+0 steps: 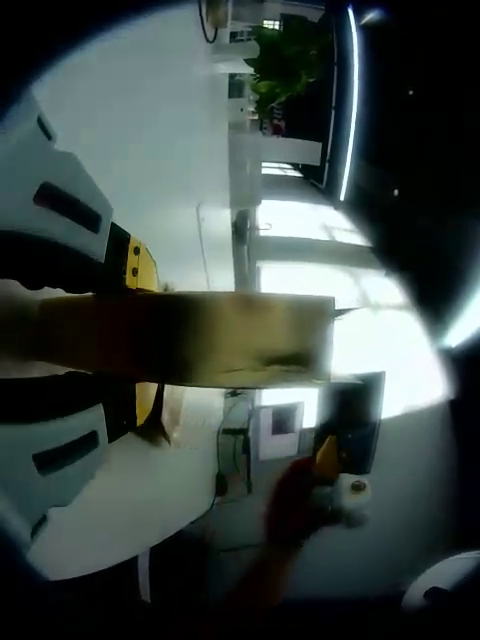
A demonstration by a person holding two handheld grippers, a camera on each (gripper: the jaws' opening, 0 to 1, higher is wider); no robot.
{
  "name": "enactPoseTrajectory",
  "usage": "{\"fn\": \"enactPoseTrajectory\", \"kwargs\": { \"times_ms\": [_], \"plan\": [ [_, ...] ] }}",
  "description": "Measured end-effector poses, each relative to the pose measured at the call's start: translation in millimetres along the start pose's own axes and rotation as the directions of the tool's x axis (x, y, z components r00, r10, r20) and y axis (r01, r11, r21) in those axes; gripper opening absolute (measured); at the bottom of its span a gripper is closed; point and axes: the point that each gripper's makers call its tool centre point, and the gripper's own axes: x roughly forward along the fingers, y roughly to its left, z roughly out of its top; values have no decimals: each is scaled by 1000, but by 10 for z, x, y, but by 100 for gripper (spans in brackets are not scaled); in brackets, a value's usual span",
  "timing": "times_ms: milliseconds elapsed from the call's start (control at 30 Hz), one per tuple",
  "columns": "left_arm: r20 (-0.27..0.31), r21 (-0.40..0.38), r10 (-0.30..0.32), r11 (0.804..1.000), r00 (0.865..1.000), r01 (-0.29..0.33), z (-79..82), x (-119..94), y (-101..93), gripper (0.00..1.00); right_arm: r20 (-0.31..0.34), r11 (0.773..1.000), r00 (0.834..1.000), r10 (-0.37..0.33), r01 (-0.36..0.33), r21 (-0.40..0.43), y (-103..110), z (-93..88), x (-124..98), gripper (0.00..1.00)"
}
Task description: Extract single mask from mask box in order stack masks on table
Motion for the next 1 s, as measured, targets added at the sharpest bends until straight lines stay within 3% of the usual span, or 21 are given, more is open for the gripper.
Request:
{"fn": "enactPoseTrajectory", "kwargs": {
  "times_ms": [200, 367, 767, 1000],
  "plan": [
    [-3, 1, 0, 1000, 1000, 0, -5, 0, 2, 20, -87, 974, 995, 54, -71, -215, 32, 84, 60, 26],
    [-7, 9, 3, 1000, 1000, -3, -11, 0, 5, 20, -133, 944, 986, 105, -140, -299, 48, 192, 104, 26],
    [-10, 11, 4, 1000, 1000, -4, -21, 0, 18, 20, -233, 885, 956, 176, -258, -388, 82, 235, 158, 25],
    [-14, 12, 7, 1000, 1000, -7, -30, -2, 25, 20, -237, 873, 954, 184, -269, -406, 32, 341, 192, 26]
  ]
}}
